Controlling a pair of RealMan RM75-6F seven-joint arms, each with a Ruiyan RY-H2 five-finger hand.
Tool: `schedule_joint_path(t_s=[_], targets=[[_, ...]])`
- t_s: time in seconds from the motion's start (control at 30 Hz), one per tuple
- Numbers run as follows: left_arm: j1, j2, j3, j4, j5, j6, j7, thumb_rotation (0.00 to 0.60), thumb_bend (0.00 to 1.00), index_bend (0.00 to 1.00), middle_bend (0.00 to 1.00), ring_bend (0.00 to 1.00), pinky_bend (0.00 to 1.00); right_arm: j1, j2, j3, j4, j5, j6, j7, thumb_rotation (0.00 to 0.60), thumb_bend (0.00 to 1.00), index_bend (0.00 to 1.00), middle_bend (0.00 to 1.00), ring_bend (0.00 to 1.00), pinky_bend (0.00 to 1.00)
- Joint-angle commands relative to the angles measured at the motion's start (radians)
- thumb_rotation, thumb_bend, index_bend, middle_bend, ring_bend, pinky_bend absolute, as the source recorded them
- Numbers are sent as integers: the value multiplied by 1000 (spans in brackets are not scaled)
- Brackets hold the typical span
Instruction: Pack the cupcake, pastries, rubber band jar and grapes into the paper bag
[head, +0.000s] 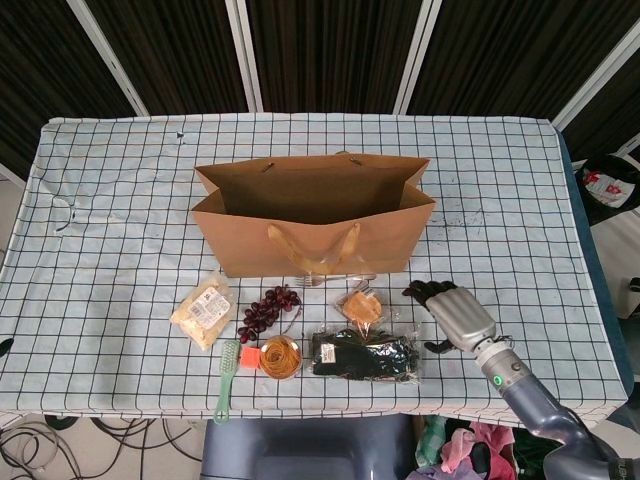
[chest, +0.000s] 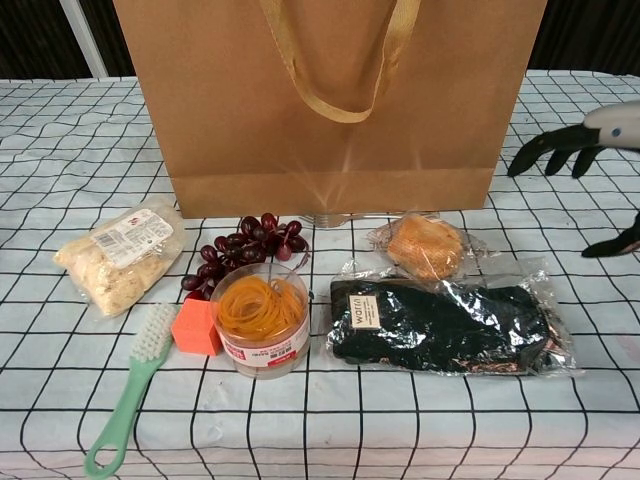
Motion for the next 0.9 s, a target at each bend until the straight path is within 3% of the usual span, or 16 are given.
schedule_joint_path(t_s=[0.03, 0.23, 0.53, 0.9], targets=[[-2, -3, 1, -1, -1, -2, 8, 600, 107, 67, 40, 0, 8, 21, -38, -2, 5, -27, -13, 8, 600, 122, 185, 130, 178, 224], [-3, -7, 0, -2, -5, -3, 20, 600, 107, 67, 40, 0, 8, 64, -127, 16, 49, -45, -28, 7, 600, 122, 185, 105, 154, 215], [-2, -5, -2, -2, -12, -4, 19, 600, 107, 63, 40, 0, 8, 151, -295, 45, 189, 23, -33, -108, 600, 122, 185, 97, 144, 212], [-2, -3, -4, -5, -18, -7, 21, 600, 107, 61, 40, 0, 8, 225, -356, 45, 274, 135, -79, -181, 600, 122, 185, 97, 144, 207]])
